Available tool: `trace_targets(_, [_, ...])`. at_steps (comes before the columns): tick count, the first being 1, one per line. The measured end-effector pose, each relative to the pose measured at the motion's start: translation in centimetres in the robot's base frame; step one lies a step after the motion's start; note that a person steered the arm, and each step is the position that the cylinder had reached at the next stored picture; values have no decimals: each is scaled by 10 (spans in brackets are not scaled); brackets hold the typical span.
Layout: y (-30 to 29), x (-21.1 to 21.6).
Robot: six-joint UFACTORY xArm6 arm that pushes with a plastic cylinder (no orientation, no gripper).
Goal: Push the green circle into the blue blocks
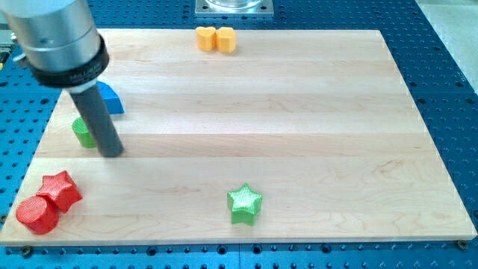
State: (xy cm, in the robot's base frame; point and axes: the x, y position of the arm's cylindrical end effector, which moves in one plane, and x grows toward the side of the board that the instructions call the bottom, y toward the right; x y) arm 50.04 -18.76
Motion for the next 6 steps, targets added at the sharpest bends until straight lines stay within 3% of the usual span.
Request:
trace_targets(1, [-3,40])
trace_targets(5, [-43,-53])
trace_targets(6, [-46,-54])
